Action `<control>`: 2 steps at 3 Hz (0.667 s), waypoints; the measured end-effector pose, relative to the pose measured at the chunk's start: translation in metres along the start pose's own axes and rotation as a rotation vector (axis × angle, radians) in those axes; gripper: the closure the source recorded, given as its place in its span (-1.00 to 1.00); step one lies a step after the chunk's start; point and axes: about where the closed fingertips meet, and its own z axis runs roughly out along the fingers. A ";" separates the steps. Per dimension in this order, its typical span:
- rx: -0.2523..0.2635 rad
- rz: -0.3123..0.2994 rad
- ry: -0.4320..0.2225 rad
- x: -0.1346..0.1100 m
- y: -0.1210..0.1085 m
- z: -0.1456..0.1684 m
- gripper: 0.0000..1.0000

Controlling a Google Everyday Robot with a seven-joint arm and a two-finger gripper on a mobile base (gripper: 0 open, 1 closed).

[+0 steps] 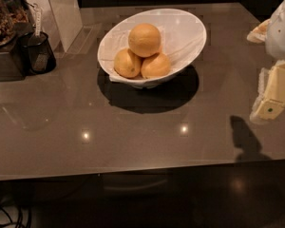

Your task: Pick orange from white bowl

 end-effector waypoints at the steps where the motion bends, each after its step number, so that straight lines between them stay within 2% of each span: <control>1: 0.003 0.000 -0.002 -0.001 0.000 -0.001 -1.00; 2: 0.015 -0.018 -0.081 -0.019 -0.021 -0.003 -1.00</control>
Offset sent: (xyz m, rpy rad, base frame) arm 0.0628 0.0300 0.0319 0.1906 -0.0846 0.0971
